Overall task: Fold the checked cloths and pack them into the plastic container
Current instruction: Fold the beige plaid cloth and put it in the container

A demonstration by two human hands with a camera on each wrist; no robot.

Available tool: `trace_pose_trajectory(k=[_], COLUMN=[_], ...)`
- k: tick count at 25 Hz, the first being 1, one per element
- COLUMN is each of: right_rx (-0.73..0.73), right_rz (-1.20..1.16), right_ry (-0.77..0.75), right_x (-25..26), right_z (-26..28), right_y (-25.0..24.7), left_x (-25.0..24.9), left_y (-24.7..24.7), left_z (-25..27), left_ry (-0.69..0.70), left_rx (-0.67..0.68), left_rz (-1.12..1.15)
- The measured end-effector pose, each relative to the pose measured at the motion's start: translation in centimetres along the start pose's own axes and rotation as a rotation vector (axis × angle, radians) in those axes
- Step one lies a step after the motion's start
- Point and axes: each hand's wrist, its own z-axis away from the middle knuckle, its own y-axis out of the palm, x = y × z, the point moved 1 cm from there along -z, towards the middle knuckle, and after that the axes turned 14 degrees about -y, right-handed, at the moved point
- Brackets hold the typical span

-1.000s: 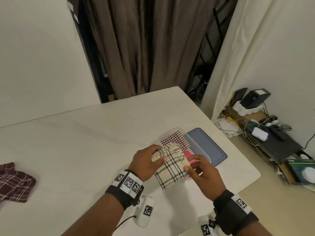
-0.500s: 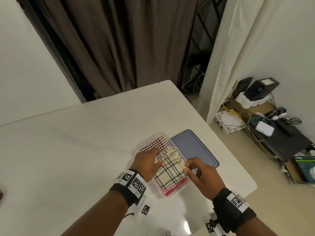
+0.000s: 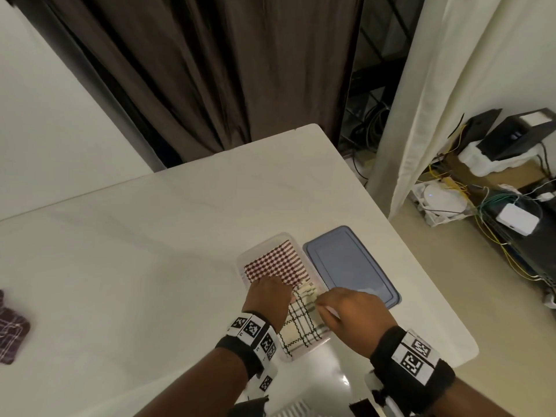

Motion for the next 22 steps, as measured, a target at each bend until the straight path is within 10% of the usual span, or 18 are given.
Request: trace_pose_trajectory(k=[8,22], right_rx=[0.275,-0.020], right_rz=[0.246,-0.045], right_ry=[-0.081,-0.348], right_x=[0.6,14.2], right_z=[-3.2,-16.9], right_y=[0.2,-0.9], left_x=[0.7,20.4], left_y=[1.1,-1.0], left_z=[0.1,11.4], left_ry=[-0.052,-0.453], left_rx=[0.055,-0.340], left_rz=[0.268,0.543])
